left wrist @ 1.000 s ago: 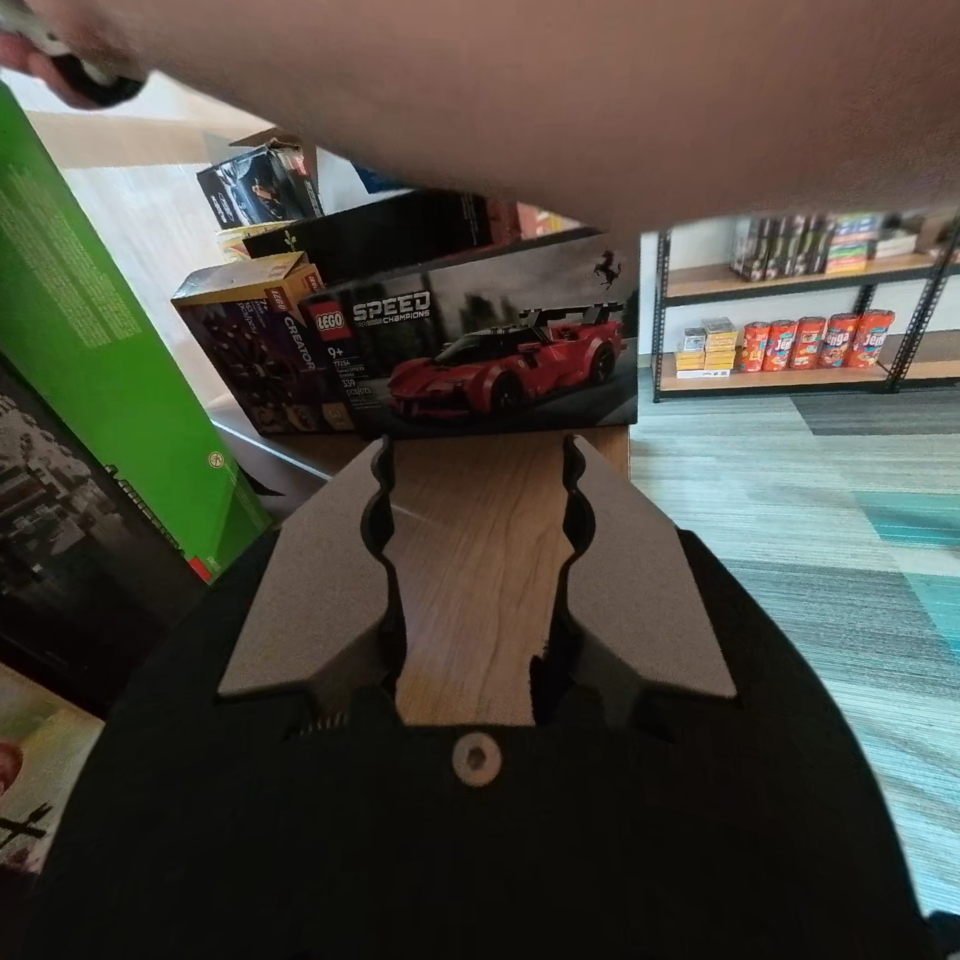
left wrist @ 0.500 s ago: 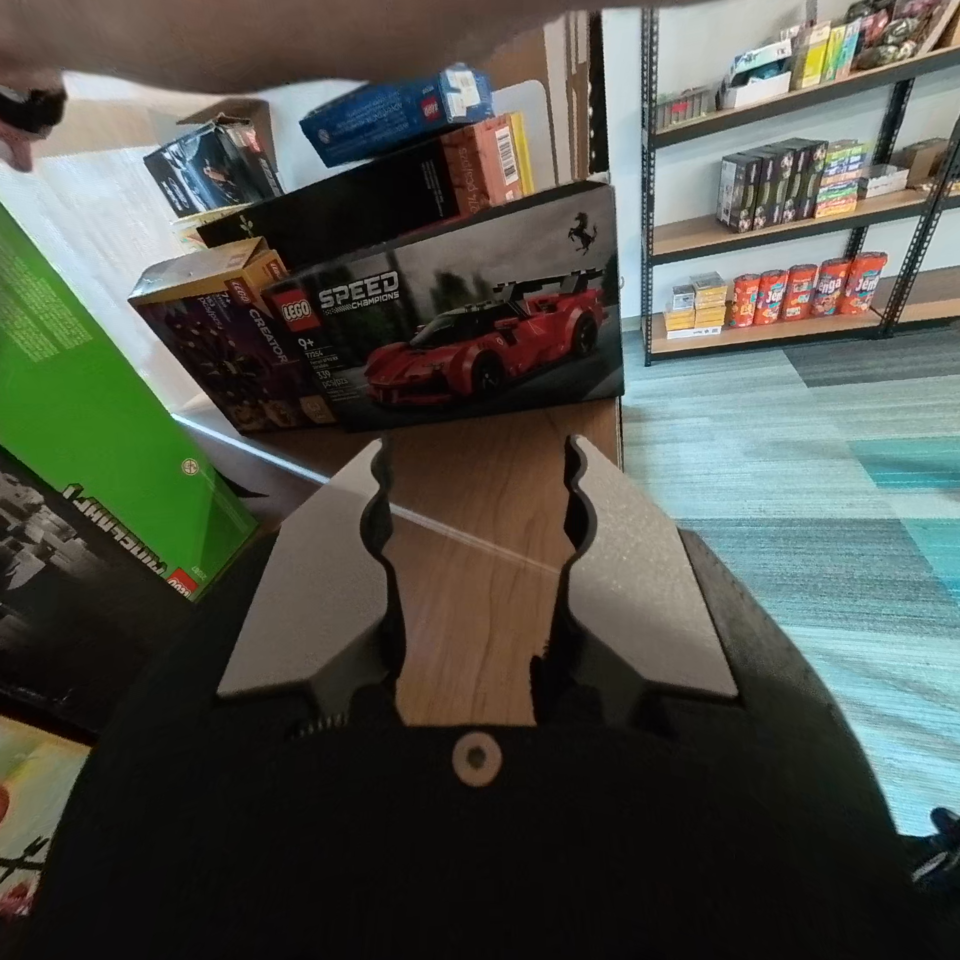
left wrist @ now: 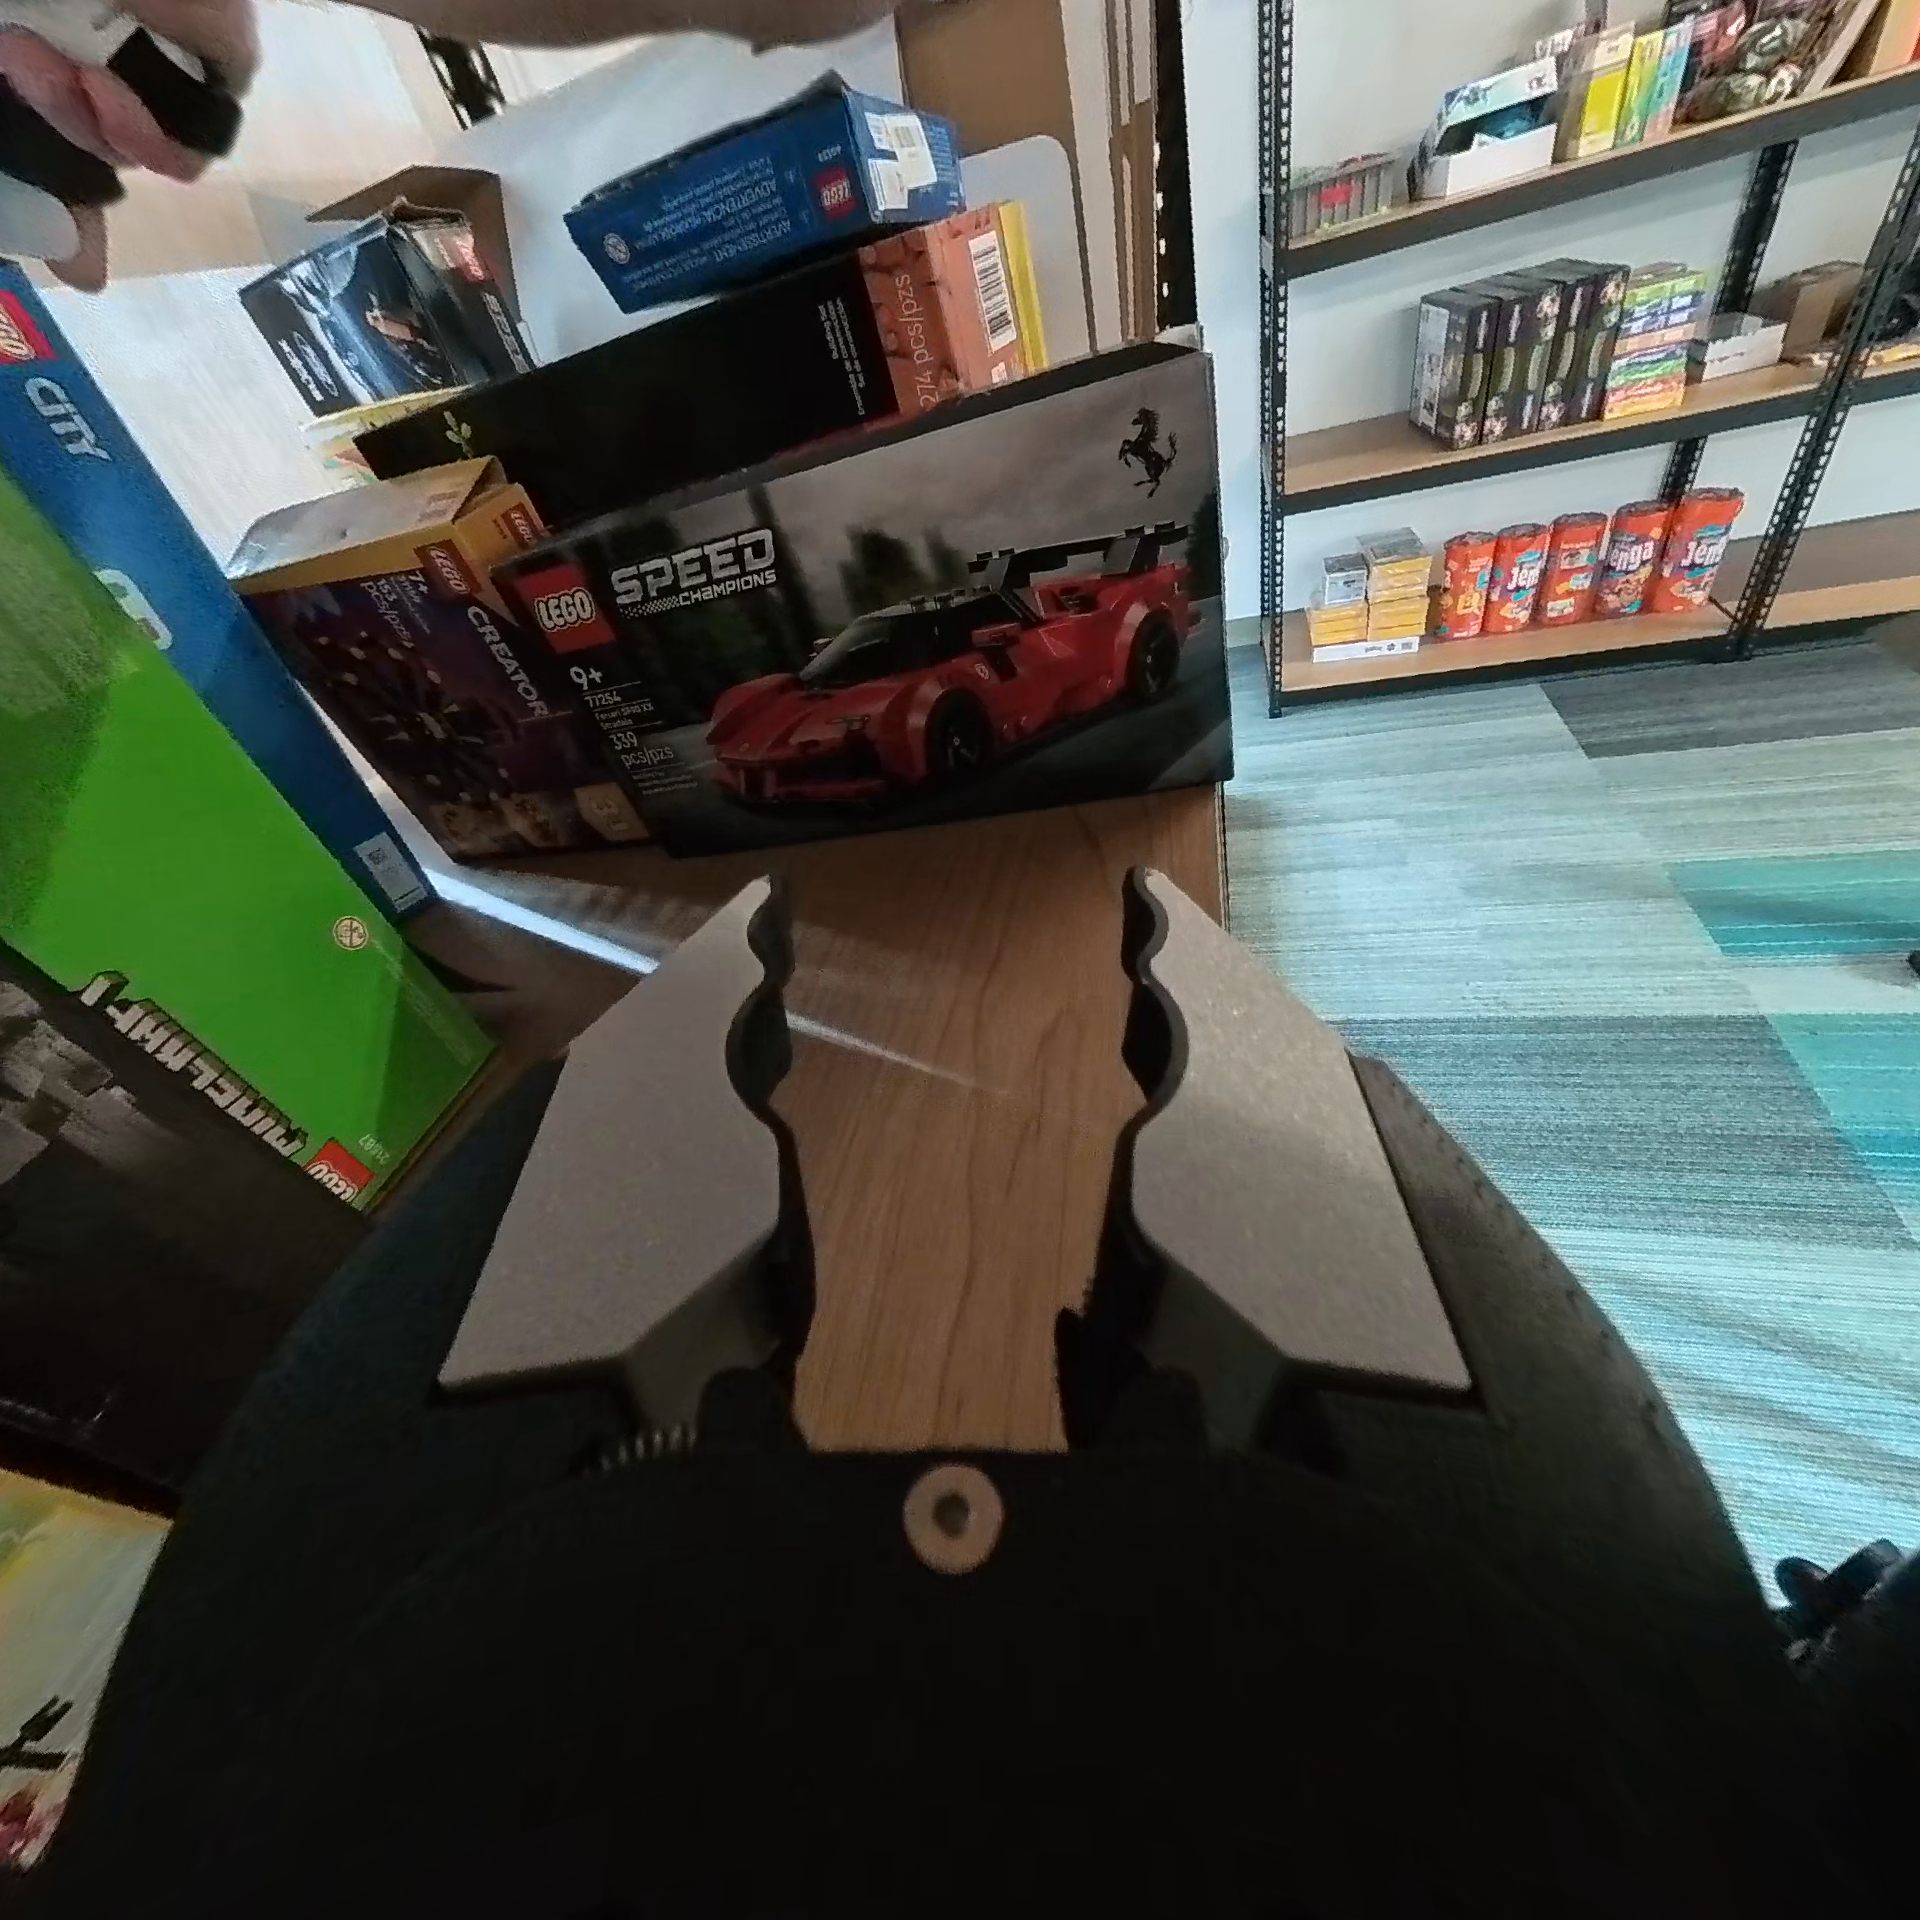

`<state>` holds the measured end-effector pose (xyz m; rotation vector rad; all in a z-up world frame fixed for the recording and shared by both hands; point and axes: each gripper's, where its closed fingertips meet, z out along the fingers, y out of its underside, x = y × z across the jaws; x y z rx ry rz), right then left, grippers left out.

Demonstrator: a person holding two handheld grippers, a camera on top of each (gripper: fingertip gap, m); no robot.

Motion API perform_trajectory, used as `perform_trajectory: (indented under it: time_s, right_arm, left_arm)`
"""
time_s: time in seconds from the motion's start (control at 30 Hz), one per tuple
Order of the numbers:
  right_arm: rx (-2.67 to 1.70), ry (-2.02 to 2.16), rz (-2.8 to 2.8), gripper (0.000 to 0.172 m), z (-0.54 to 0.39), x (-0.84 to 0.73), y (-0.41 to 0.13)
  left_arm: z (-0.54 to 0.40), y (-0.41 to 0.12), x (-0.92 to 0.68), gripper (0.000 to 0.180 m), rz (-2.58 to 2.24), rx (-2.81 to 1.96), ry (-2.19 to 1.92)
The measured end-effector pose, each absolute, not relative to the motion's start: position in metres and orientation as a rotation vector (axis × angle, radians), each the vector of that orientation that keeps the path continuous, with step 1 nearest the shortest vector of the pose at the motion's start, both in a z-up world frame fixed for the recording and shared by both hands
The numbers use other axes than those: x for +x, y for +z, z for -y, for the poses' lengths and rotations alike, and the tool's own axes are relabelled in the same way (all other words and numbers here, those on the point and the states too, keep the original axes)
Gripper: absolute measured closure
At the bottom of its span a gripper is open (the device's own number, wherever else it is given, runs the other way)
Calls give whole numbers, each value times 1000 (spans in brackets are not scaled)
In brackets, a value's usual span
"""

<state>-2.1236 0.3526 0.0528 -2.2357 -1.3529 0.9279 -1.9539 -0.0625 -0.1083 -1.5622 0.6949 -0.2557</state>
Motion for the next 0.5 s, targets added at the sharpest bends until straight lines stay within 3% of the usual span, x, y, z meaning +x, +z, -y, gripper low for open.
perform_trajectory:
  time_s: [0.03, 0.13, 0.5]
  right_arm:
    - [-2223, 948, 1368, 62, -352, -2124, 53]
    - [-2215, 968, 1386, 68, -351, -2125, 53]
    - [-2286, 539, 1619, 66, -342, -2136, 41]
  left_arm:
    - [62, -109, -1954, 119, -697, -1563, -255]
    - [63, -110, -1952, 119, -711, -1563, -247]
    - [64, -111, -1949, 120, -735, -1564, -235]
